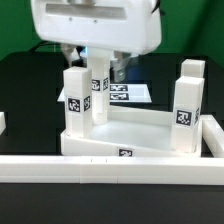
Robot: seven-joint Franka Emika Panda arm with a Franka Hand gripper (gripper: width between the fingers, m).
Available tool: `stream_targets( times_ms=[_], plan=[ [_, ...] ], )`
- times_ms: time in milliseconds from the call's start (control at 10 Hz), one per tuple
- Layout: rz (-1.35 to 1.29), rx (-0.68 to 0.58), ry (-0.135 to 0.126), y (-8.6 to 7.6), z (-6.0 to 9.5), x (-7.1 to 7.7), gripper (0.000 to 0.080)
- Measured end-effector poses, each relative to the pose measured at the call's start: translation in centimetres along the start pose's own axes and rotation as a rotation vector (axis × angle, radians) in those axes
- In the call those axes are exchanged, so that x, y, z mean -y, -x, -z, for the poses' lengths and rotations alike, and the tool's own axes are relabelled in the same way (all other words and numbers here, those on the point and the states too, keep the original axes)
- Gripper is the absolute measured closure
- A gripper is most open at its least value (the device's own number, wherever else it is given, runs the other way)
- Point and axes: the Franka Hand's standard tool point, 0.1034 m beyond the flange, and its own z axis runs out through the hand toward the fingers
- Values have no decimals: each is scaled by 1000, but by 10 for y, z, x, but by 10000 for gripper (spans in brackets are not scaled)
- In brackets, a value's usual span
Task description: Assemble desk
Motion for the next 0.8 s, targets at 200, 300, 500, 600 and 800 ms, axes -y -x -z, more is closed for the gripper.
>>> stream_targets(
  times_ms=[200, 300, 500, 600, 800],
  plan=[
    [2, -1, 4, -2, -3, -3, 150],
    [2, -1, 4, -1, -3, -3, 150],
    [2, 0, 5, -1, -4, -3, 150],
    [2, 0, 5, -1, -4, -3, 150],
    [2, 1, 6, -1, -5, -3, 150]
  ],
)
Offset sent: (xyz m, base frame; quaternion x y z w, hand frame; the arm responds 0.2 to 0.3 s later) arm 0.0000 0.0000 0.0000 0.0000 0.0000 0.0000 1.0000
